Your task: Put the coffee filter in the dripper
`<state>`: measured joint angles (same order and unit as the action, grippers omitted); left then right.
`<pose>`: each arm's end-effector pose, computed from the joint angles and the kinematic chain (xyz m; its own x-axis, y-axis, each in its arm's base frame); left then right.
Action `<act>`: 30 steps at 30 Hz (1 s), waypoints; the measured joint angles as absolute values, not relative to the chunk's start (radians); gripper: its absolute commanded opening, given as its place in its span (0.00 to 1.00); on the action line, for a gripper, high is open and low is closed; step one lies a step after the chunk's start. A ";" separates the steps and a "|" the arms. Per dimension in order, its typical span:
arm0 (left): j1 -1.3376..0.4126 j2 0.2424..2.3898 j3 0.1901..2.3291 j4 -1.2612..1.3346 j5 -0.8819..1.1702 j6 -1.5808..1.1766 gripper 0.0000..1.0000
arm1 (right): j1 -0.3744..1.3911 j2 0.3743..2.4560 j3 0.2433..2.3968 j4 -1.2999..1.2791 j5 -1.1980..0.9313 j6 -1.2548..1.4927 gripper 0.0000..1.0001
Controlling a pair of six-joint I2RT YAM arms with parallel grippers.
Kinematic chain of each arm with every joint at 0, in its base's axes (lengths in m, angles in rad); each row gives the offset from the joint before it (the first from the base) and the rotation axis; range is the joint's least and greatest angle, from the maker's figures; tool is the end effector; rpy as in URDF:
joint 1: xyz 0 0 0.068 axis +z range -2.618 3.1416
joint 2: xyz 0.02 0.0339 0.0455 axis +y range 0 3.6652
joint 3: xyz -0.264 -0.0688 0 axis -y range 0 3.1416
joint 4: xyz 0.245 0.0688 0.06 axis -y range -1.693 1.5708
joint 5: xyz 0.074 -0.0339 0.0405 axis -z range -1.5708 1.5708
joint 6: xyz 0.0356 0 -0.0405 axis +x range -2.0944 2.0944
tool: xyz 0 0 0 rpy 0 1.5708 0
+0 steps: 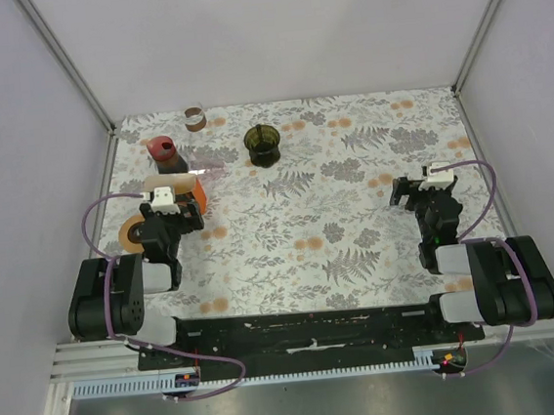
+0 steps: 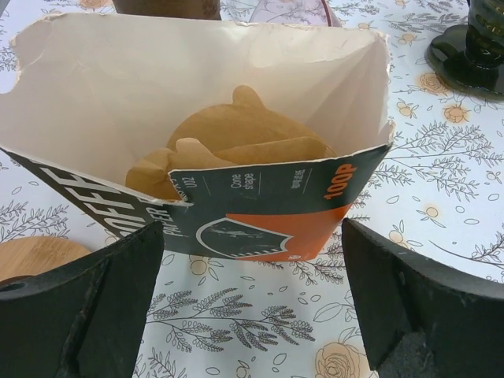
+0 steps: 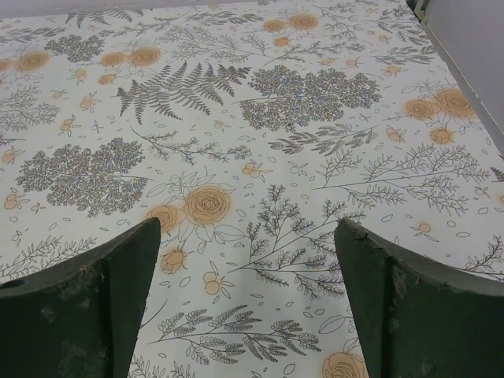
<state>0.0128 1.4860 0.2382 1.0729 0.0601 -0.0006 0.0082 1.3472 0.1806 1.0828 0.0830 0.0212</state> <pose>0.2402 0.0009 0.1442 -0.1740 -0.0028 -0.9847 0.0463 0.9989 -0.0110 0.2221 -0.0011 0.1601 -0.0821 0.0205 -0.9964 0.0762 0.9970 0.0142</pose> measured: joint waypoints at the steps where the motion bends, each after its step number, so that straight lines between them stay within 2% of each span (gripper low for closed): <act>1: 0.013 1.486 0.238 1.073 0.063 0.002 0.99 | 0.008 1.347 0.181 1.083 0.083 0.021 0.98; 5: -0.009 1.486 0.237 1.074 0.075 0.017 0.99 | 0.008 1.324 0.190 1.035 0.084 0.021 0.98; 9: -0.015 1.457 0.207 1.089 0.127 0.034 0.99 | 0.009 1.193 0.247 0.872 0.114 0.027 0.98; 12: -0.015 1.314 0.104 1.125 0.120 0.034 0.99 | 0.008 1.049 0.279 0.791 0.118 0.030 0.98; 14: -0.015 1.136 0.062 1.068 0.088 0.034 0.99 | 0.008 0.966 0.335 0.724 0.104 0.029 0.98; 19: -0.015 0.848 0.072 0.915 0.059 0.016 0.99 | 0.008 0.956 0.491 0.628 0.036 0.019 0.98; 30: -0.015 0.700 0.144 0.646 0.059 -0.041 0.99 | 0.008 0.964 0.548 0.483 -0.118 0.002 0.98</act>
<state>-0.0154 0.6998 0.1436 0.6456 0.0593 -0.0414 0.0082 0.9638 0.5480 0.4831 -0.1181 0.0025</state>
